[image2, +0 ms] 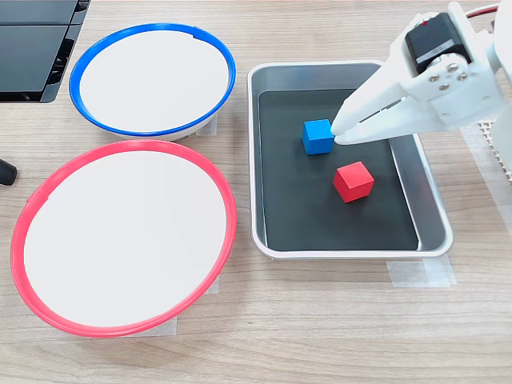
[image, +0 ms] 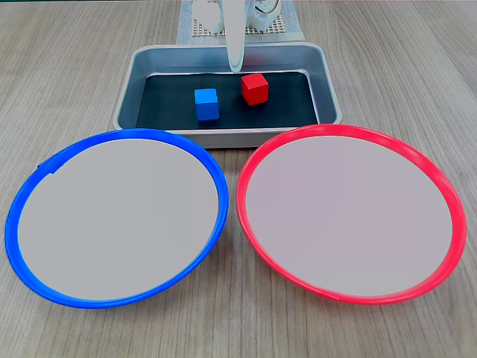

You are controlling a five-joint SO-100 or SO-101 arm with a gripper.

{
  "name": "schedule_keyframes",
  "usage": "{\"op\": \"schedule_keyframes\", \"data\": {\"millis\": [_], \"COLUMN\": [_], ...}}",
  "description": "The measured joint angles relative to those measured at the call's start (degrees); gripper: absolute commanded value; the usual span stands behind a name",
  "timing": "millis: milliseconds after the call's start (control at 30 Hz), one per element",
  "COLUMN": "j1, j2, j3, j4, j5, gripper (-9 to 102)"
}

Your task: Move two blocks tray to matching dishes

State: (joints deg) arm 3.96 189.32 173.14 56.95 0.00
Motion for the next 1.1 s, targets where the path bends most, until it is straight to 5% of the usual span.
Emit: {"op": "schedule_keyframes", "data": {"millis": [867,1033,1100], "j1": [-1.0,-2.5,-2.5], "j2": [0.0,0.0,0.0], "j3": [0.0,0.0,0.0], "j4": [0.6,0.6,0.7], "j5": [-0.2,-7.1,-18.4], "gripper": [0,0,0]}}
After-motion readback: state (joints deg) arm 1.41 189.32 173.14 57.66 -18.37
